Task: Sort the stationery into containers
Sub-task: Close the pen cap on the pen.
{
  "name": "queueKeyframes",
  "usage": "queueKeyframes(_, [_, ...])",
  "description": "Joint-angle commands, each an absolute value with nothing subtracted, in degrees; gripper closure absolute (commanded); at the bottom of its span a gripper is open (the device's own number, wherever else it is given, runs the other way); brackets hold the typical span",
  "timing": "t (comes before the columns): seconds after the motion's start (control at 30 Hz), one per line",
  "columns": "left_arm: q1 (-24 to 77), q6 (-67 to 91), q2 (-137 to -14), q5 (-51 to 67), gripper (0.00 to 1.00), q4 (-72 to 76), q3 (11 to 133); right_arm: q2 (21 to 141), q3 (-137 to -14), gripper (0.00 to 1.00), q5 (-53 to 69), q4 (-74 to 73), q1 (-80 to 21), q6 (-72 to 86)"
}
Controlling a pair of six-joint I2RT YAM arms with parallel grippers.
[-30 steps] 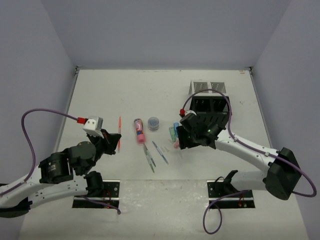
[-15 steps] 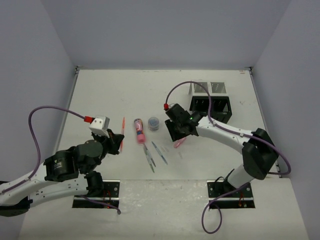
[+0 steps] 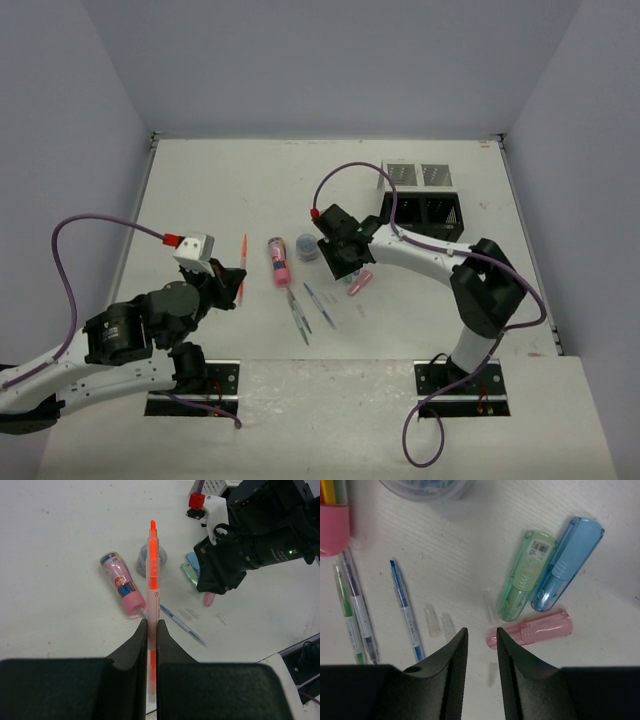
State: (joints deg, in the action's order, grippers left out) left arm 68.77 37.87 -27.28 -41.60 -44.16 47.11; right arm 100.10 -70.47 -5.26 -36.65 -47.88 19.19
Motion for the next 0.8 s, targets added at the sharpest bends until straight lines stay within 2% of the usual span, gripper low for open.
queueKeyframes(0.0, [69.0,36.9,-27.7,-42.4,1.0,-42.5,47.1,103.2,-74.0,0.69,-5.2,-36.3,-48.2,17.3])
queueKeyframes(0.77, [69.0,37.1,-28.9,-42.5,1.0,-42.6,47.2,110.0,-74.3,0.74,-7.8,-36.6,-48.4,16.5])
